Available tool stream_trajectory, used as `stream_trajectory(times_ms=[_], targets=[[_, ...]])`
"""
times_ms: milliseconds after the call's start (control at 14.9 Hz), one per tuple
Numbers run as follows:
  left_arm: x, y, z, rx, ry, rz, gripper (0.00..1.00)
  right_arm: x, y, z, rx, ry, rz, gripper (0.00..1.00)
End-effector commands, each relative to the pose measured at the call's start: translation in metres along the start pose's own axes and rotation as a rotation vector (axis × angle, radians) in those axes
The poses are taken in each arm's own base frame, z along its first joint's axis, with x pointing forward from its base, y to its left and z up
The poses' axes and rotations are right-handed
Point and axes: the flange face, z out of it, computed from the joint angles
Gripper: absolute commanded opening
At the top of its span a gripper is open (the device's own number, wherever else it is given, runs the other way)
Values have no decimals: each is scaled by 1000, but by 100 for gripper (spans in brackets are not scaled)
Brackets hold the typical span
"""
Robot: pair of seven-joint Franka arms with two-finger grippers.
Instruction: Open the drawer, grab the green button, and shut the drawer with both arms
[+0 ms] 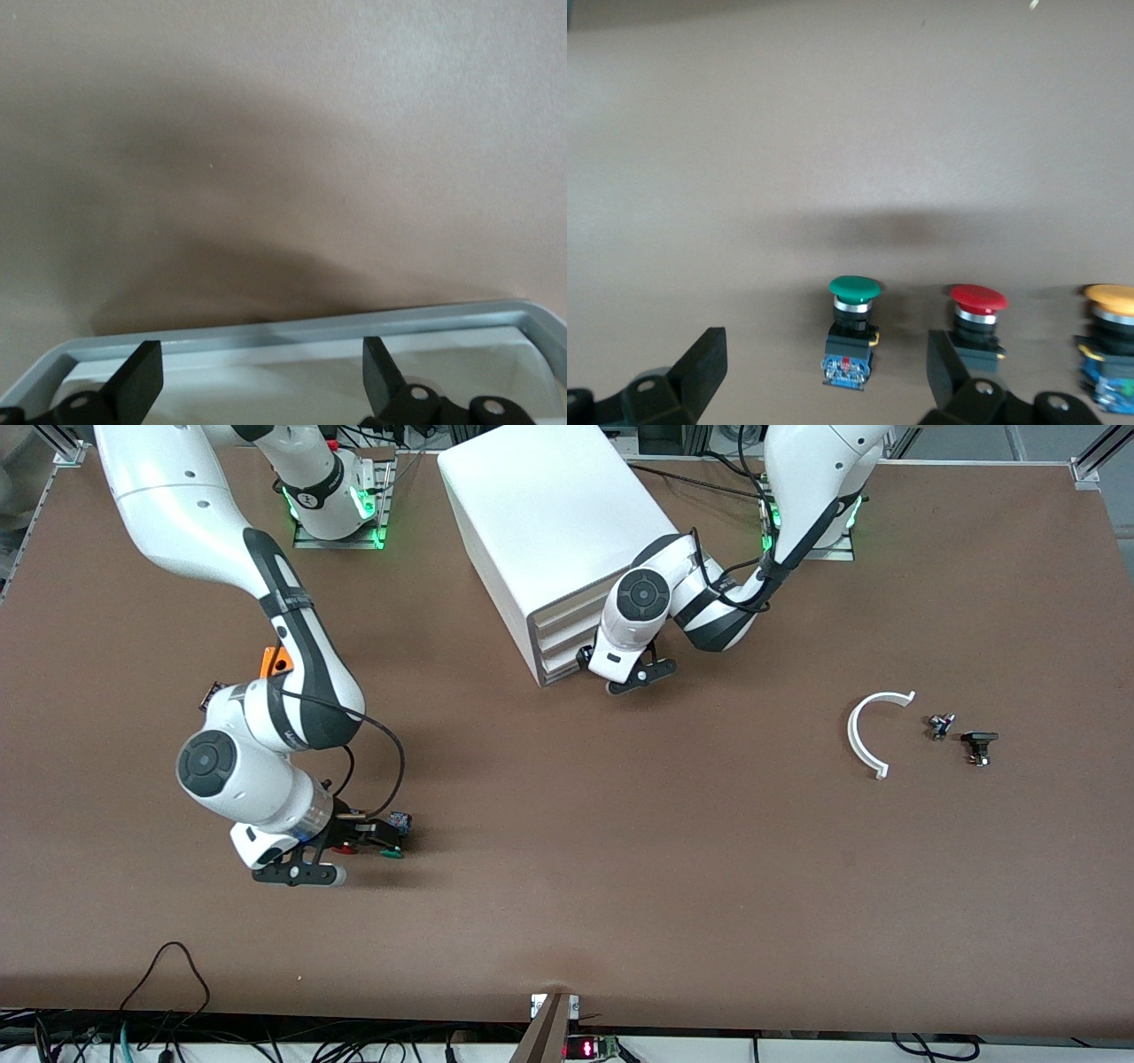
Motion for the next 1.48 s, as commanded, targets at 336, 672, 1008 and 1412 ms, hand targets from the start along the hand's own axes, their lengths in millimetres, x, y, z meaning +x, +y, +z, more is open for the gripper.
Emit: stream_trajectory(times_ms=[336, 672, 1008, 1412], targets=[[0, 6, -27, 28, -35, 11, 99, -16, 29, -135, -68, -28, 18, 100], [60, -14, -80, 56, -36, 105, 99, -53, 71, -196, -112, -22, 34, 100], [130, -66, -163, 9, 36, 244, 99, -94, 76, -257, -179, -39, 27, 100], [209, -134, -270, -13, 36, 419, 99, -129, 79, -319, -200, -64, 47, 100]])
